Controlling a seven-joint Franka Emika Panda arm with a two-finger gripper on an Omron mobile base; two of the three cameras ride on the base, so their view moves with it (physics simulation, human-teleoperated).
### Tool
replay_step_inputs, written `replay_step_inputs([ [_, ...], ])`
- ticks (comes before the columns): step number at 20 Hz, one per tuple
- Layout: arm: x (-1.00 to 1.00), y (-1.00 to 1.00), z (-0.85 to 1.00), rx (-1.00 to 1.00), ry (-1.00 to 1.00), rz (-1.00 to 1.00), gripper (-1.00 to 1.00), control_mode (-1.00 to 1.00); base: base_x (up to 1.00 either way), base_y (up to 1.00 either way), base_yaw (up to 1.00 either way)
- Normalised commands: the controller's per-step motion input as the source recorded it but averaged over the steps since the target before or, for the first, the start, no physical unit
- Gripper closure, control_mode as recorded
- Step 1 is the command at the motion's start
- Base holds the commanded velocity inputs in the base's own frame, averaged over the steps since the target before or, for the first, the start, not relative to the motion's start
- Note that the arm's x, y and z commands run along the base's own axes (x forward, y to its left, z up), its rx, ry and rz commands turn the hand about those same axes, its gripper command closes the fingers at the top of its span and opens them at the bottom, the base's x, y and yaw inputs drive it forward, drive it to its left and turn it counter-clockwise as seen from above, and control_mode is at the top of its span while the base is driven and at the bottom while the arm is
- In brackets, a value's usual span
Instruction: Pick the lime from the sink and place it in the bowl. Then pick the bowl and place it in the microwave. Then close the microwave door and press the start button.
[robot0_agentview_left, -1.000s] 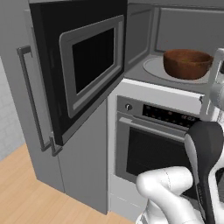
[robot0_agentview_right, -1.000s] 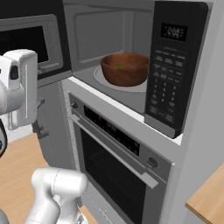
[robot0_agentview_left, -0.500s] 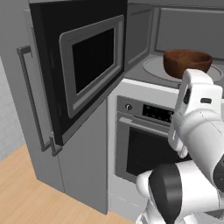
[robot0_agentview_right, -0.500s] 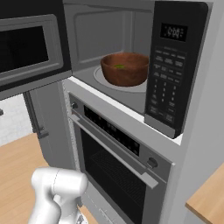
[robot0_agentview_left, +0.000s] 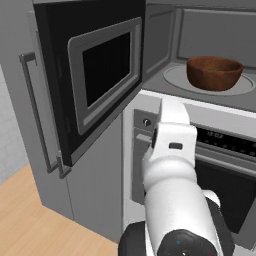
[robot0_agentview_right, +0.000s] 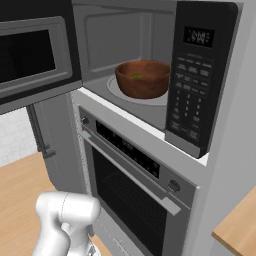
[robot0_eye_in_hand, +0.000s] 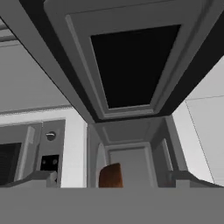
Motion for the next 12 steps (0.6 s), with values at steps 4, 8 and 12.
replay_step_inputs([
  [4,-0.10,0.65,-0.23,0.00,-0.06,-0.02,-1.00,-1.00,0.00,0.00,0.00],
  [8,-0.06,0.57,-0.81,0.02,-0.05,-0.01,-1.00,-1.00,0.00,0.00,0.00],
  [12,-0.10,0.59,-0.48,0.00,-0.01,-0.02,-1.00,-1.00,0.00,0.00,0.00],
])
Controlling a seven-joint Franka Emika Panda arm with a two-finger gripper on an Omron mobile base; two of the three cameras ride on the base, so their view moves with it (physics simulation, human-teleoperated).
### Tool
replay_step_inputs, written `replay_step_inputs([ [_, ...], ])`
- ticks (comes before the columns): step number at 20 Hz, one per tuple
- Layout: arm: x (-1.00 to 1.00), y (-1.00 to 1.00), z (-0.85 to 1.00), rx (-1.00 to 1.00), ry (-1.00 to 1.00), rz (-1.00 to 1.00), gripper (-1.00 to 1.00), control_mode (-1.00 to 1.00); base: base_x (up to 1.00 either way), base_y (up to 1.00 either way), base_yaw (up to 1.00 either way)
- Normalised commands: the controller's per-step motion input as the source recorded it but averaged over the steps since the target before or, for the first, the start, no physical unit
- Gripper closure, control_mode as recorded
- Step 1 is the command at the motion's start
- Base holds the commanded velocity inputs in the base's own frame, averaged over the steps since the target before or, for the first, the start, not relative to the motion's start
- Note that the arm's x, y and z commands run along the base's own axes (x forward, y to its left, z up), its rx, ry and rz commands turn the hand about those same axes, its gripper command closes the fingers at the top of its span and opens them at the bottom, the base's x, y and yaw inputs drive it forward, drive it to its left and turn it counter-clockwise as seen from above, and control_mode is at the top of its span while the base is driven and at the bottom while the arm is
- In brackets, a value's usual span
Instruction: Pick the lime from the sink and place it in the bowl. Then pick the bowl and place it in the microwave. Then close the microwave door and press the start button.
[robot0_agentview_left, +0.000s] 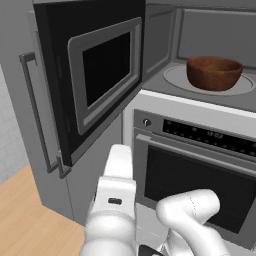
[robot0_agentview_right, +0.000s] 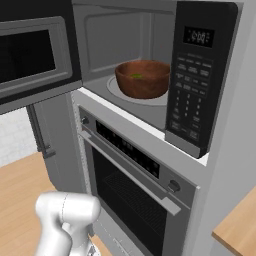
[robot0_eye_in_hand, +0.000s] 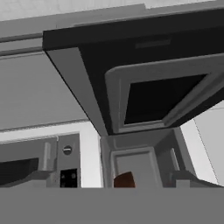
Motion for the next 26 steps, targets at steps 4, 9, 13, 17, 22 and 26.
replay_step_inputs([
  [4,0.00,0.70,-0.52,-0.01,0.00,-0.01,-1.00,-1.00,0.00,0.00,0.00],
  [9,0.19,0.77,-0.48,-0.04,0.00,-0.02,-1.00,-1.00,0.00,0.00,0.00],
  [13,0.31,0.83,-0.37,-0.06,0.00,-0.02,-1.00,-1.00,0.00,0.00,0.00],
  [17,0.68,0.55,-0.19,-0.04,0.00,-0.02,-1.00,-1.00,0.00,0.00,0.00],
  [22,0.94,0.44,-0.29,0.00,-0.01,-0.05,-1.00,-1.00,0.00,0.00,0.00],
  [26,0.94,0.48,-0.38,0.00,-0.02,-0.07,-1.00,-1.00,0.00,0.00,0.00],
])
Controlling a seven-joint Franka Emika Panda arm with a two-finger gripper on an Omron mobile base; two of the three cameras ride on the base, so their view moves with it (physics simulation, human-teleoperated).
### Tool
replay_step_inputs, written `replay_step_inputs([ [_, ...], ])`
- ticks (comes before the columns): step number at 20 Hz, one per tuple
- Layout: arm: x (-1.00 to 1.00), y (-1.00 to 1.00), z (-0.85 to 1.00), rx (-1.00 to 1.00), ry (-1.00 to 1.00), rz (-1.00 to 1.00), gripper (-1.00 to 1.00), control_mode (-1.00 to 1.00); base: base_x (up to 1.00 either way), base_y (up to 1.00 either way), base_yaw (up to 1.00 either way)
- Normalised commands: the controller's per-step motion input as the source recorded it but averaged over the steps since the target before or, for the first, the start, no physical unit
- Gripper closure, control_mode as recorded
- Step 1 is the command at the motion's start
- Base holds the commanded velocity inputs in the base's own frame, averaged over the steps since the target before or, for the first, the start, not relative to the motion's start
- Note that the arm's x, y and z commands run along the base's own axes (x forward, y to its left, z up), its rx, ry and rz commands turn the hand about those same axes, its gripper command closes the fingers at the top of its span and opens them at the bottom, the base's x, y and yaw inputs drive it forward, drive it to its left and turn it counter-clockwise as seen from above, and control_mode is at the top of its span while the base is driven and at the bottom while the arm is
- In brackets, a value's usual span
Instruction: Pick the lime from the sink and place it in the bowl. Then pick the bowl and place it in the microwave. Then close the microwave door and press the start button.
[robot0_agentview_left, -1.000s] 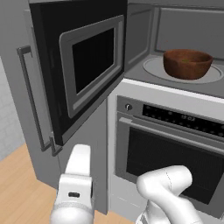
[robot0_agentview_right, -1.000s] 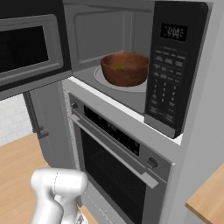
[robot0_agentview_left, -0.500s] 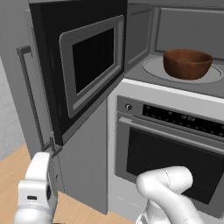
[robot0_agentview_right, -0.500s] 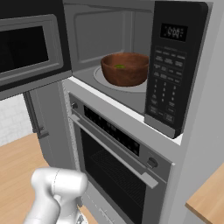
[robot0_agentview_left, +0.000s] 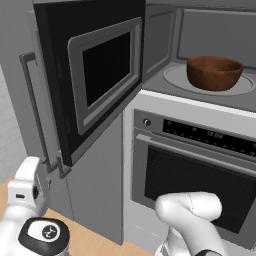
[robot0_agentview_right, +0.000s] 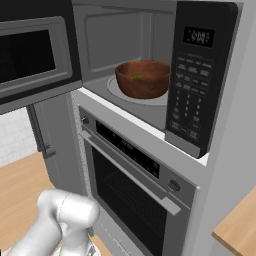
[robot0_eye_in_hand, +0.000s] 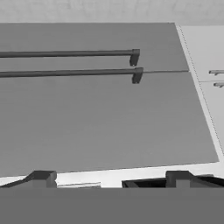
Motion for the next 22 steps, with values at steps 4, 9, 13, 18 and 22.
replay_step_inputs([
  [4,0.73,0.09,-0.16,0.00,-0.06,-0.18,-1.00,-1.00,0.00,0.00,0.00],
  [9,0.37,0.06,0.00,-0.04,-0.08,-0.31,-1.00,-1.00,0.00,0.00,0.00],
  [13,0.36,0.16,0.04,-0.08,-0.06,-0.36,-1.00,-1.00,0.00,0.00,0.00],
  [18,0.16,-0.01,0.49,0.00,-0.04,-0.19,-1.00,-1.00,0.00,0.00,0.00],
  [22,0.01,-0.04,0.62,0.00,-0.17,-0.08,-1.00,-1.00,0.00,0.00,0.00],
])
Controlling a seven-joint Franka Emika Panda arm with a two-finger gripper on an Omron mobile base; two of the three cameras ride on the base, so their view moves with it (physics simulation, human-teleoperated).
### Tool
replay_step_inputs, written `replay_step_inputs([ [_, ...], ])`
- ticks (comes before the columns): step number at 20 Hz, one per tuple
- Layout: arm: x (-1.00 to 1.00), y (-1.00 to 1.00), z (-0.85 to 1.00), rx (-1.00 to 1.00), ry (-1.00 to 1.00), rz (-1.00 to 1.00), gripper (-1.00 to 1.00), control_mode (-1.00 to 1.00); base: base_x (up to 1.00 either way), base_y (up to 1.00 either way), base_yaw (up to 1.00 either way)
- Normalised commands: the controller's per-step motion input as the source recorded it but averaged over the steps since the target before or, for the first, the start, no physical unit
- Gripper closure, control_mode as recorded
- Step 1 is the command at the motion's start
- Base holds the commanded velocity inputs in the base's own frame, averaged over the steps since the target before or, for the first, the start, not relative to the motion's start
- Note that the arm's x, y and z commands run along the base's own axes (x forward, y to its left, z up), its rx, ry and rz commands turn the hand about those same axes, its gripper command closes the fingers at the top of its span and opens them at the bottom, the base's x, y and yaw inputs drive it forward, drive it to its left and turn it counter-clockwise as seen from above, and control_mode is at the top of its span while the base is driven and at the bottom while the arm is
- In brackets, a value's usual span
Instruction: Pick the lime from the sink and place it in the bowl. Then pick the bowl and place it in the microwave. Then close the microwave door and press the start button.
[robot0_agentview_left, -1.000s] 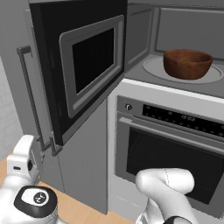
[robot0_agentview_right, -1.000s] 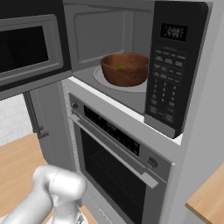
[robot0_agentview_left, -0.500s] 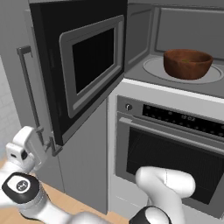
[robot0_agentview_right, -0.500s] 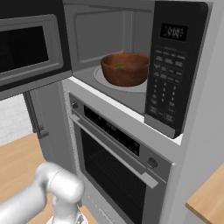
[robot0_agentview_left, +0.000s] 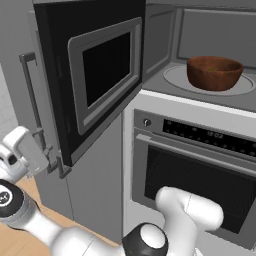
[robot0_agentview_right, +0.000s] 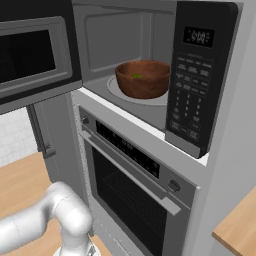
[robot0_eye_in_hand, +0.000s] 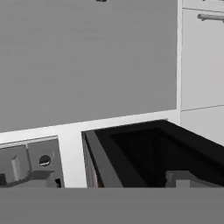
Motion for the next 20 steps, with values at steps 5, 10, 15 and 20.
replay_step_inputs([
  [5,0.02,-0.50,0.38,0.03,-0.18,-0.10,-1.00,-1.00,0.00,0.00,0.00],
  [10,-0.04,-0.98,0.20,0.11,-0.17,-0.09,-1.00,-1.00,0.00,0.00,0.00],
  [15,-0.30,-1.00,0.16,0.08,-0.15,-0.03,-1.00,-1.00,0.00,0.00,0.00],
  [20,-0.42,-1.00,0.23,0.10,-0.05,0.00,-1.00,-1.00,0.00,0.00,0.00],
])
